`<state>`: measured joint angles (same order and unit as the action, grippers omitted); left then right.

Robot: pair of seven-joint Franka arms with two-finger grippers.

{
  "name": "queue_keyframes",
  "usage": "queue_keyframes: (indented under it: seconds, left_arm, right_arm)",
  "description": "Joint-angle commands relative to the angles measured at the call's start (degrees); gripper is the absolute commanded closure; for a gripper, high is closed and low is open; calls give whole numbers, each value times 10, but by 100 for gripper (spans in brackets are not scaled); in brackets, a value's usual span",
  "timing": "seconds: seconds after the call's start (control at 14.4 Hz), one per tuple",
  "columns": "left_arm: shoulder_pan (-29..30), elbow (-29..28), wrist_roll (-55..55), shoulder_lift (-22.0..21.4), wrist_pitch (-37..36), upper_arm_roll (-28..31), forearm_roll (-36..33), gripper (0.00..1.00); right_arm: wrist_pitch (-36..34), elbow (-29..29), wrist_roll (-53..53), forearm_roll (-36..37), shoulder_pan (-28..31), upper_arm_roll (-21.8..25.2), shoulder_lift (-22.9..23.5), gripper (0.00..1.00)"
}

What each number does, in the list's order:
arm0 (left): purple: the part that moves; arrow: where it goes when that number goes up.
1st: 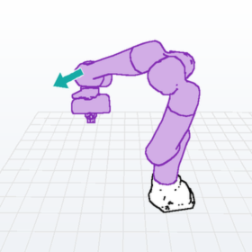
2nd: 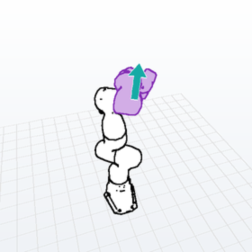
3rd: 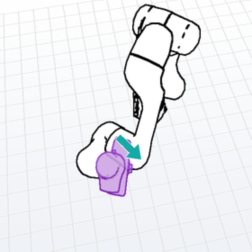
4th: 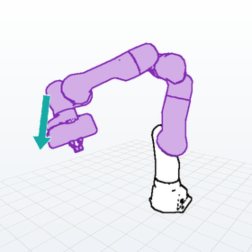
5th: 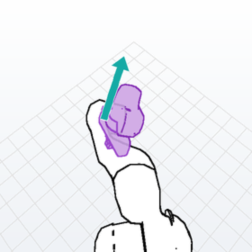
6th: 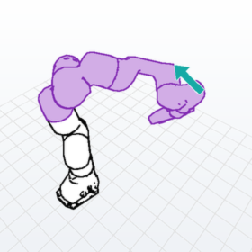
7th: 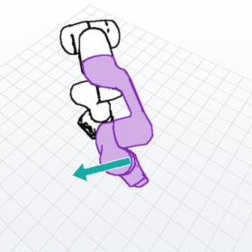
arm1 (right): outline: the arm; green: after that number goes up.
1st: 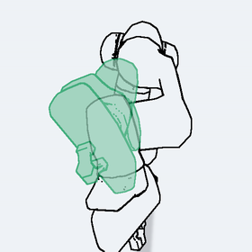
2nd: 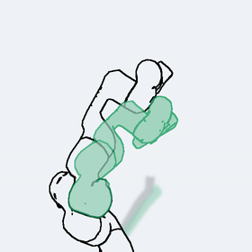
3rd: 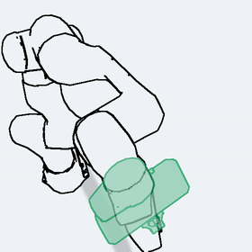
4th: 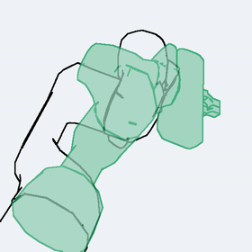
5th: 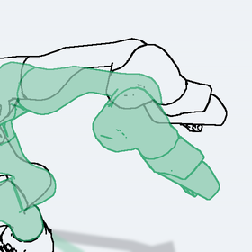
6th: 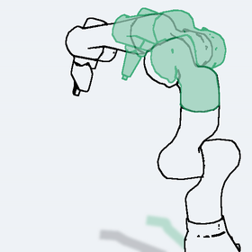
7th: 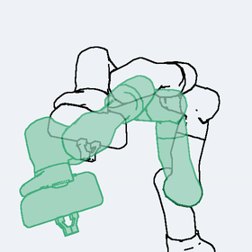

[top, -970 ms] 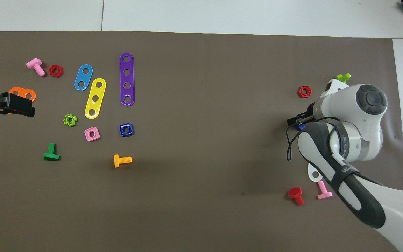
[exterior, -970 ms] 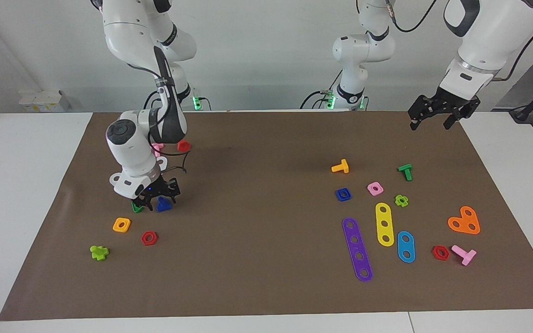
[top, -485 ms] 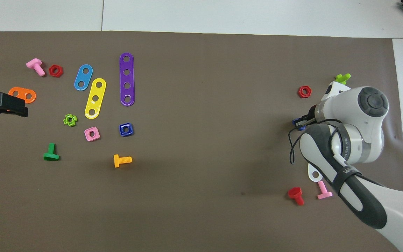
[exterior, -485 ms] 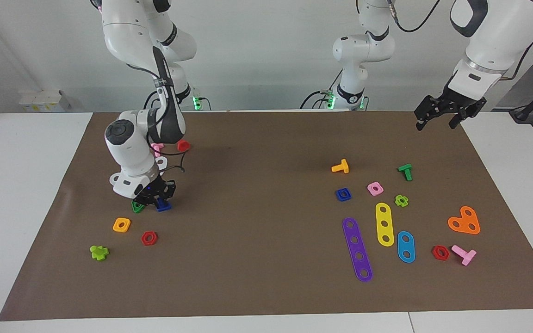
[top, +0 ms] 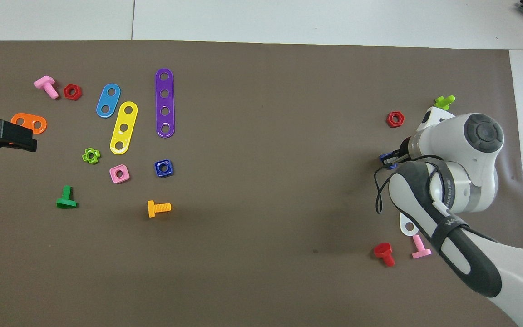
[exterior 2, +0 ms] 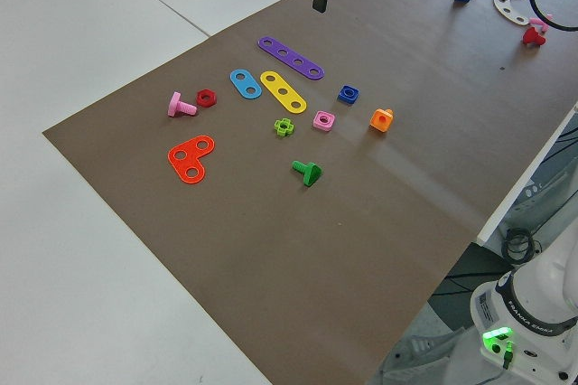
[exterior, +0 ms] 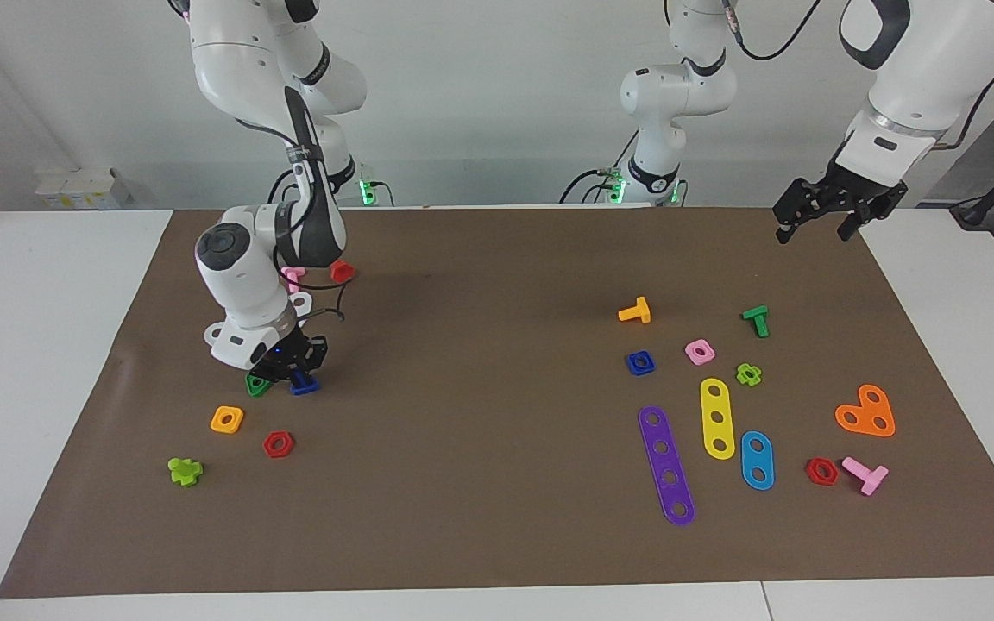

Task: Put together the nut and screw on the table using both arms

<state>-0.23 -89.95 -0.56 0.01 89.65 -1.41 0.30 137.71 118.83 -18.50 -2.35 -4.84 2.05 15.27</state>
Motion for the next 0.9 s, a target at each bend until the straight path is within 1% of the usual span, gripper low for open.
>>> queue_keyframes:
  seconds: [0.0, 0.14, 0.28, 0.35, 0.49, 0.55, 0.69, 0.83]
  left_arm:
    - [5, -39, 5, -21, 24, -1, 13, 0]
    - [0, -48, 3, -16, 29, -1, 16, 1]
    - [-6, -51, 1, 2, 43, -3, 24, 4]
    - [-11, -56, 0, 12, 54, -5, 30, 5]
    - [-31, -73, -3, 34, 94, -4, 44, 9]
    - [-42, -88, -17, 45, 125, -4, 46, 10]
    - [-71, -141, -62, 51, 212, -4, 46, 10]
    - [-90, -206, -74, 54, 315, -4, 46, 10]
  right_arm:
    - [-54, -46, 43, -12, -1, -5, -16, 100]
    - [-109, -110, 115, -12, -19, -11, -16, 100]
    - [-158, -179, 186, -10, -51, -12, -3, 100]
    - [-160, -201, 228, -10, -74, -11, 6, 100]
    - [-152, -227, 331, -8, -126, -12, 20, 100]
    - [-149, -247, 389, -5, -157, -11, 38, 100]
    - [-128, -286, 499, -2, -226, -10, 87, 100]
    - [-106, -309, 557, 5, -263, -10, 128, 100]
